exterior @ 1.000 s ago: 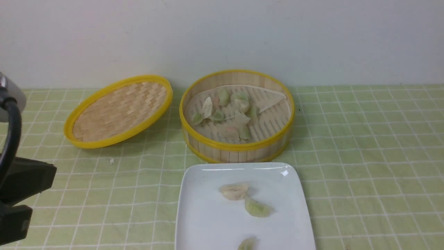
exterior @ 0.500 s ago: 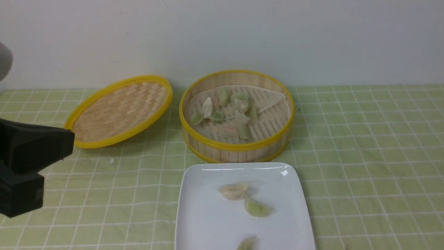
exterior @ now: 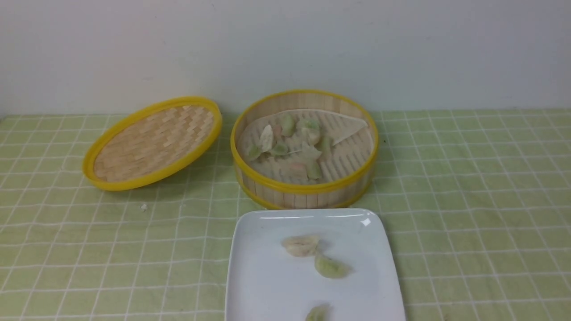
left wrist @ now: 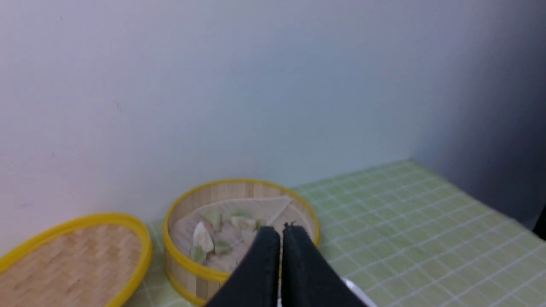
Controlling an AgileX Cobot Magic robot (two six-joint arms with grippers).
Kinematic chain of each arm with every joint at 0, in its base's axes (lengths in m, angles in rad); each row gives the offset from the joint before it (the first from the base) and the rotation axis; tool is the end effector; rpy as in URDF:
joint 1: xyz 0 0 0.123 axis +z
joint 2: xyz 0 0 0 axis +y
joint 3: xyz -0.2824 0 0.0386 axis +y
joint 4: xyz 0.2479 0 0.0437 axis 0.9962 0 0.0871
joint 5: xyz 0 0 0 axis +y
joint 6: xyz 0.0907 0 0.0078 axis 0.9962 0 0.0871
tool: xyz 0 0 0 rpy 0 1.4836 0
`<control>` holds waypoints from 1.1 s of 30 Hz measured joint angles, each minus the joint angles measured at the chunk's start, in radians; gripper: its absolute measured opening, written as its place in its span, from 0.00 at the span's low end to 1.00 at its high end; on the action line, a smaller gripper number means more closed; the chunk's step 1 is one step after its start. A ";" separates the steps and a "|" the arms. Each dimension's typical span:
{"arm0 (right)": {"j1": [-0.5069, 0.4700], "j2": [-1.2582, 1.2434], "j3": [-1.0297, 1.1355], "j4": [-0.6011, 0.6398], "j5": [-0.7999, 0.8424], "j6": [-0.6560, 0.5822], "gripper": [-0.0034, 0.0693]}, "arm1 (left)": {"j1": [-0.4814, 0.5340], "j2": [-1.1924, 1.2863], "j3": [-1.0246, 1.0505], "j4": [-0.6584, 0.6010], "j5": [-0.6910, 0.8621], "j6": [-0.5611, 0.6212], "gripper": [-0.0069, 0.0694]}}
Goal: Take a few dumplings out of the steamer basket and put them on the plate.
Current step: Use the right arm to put the dumpling into the plate
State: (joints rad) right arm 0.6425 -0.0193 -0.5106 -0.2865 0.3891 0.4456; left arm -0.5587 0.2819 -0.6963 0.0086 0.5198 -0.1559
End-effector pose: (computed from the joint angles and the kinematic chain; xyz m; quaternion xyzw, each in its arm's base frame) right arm 0.0032 -0.0099 0.3408 -0.1001 0.6088 0.2838 0.7340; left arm 0.0340 -0.0208 0.3767 0.1439 0.6989 -0.2412 0.6578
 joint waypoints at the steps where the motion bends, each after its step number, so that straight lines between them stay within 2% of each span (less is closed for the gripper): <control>1: 0.000 0.000 0.000 0.000 0.000 0.000 0.03 | 0.000 -0.005 0.002 -0.001 -0.001 0.000 0.08; 9: 0.000 0.000 0.000 0.000 0.000 0.000 0.03 | 0.000 -0.025 0.026 -0.001 -0.001 0.003 0.08; 18: 0.000 0.000 0.000 0.000 0.000 0.000 0.03 | 0.020 -0.037 0.088 0.060 -0.033 0.025 0.08; 22: 0.000 0.000 0.000 0.000 0.000 0.000 0.03 | 0.123 -0.093 0.229 0.049 -0.109 0.075 0.08; 29: 0.000 0.000 0.000 0.000 0.000 0.000 0.03 | 0.451 -0.275 0.575 -0.076 -0.202 0.218 0.08; 33: 0.000 0.000 0.000 0.000 0.001 0.001 0.03 | 0.531 -0.292 0.705 -0.073 -0.209 0.223 0.08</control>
State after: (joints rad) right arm 0.6425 -0.0193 -0.5106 -0.2865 0.3901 0.4465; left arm -0.0278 -0.0100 0.0084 -0.0639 0.3109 0.0676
